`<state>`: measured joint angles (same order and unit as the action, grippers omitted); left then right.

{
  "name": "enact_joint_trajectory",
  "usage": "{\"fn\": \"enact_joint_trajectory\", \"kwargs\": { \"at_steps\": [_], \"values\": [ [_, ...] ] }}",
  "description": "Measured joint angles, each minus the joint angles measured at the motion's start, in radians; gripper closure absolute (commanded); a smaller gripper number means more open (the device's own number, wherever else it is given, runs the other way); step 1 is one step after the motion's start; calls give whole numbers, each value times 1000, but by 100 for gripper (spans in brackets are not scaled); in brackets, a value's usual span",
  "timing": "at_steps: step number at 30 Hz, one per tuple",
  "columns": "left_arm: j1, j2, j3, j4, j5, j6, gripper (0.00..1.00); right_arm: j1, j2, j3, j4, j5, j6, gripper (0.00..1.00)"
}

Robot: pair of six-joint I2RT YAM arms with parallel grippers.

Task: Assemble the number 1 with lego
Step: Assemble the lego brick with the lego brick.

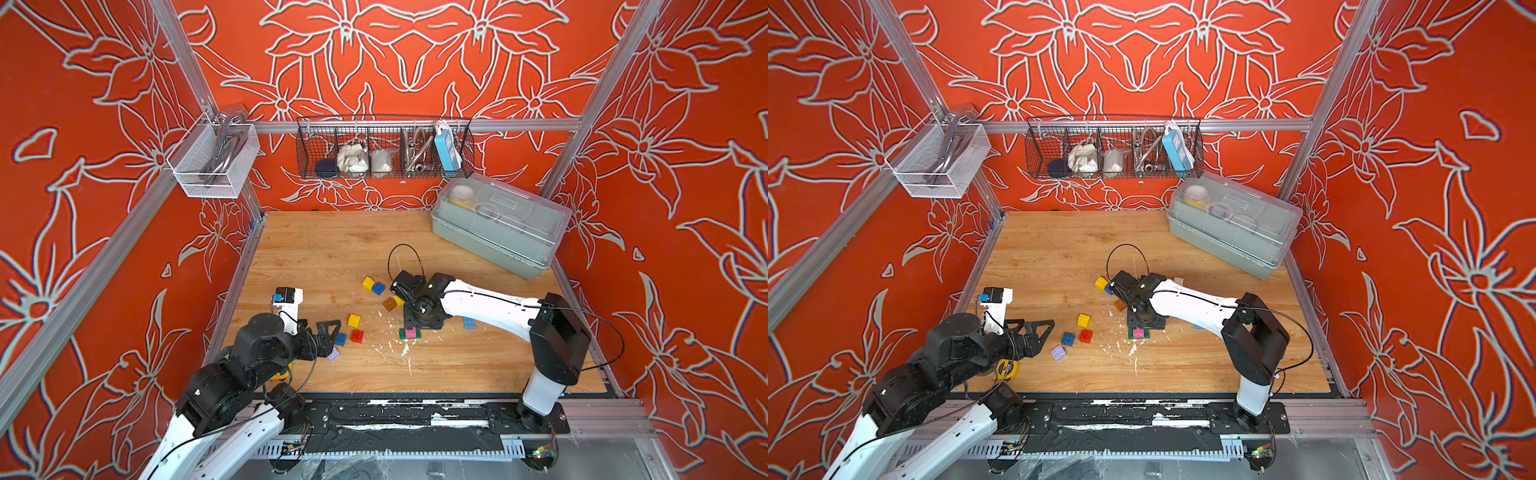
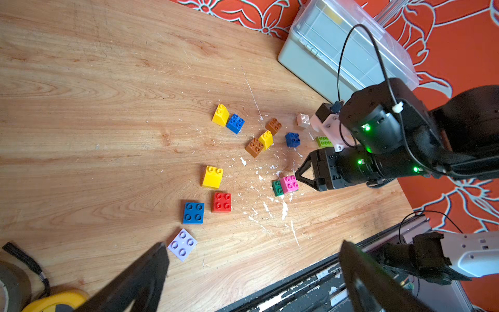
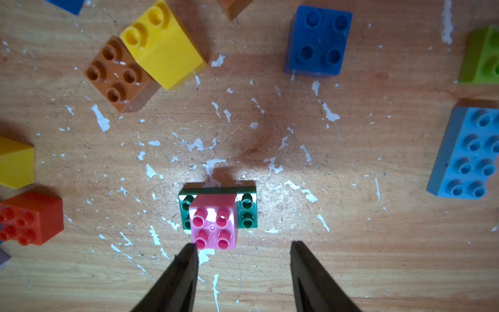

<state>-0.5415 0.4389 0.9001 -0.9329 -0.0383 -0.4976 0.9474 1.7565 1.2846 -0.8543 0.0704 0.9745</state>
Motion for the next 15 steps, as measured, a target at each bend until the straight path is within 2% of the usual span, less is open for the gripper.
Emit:
{"fn": "enact_joint_trajectory", "kwargs": {
  "at_steps": [15],
  "values": [
    [0,0,0,0,0,0,1,0,32,-59,73,-9,4,42]
  ]
}}
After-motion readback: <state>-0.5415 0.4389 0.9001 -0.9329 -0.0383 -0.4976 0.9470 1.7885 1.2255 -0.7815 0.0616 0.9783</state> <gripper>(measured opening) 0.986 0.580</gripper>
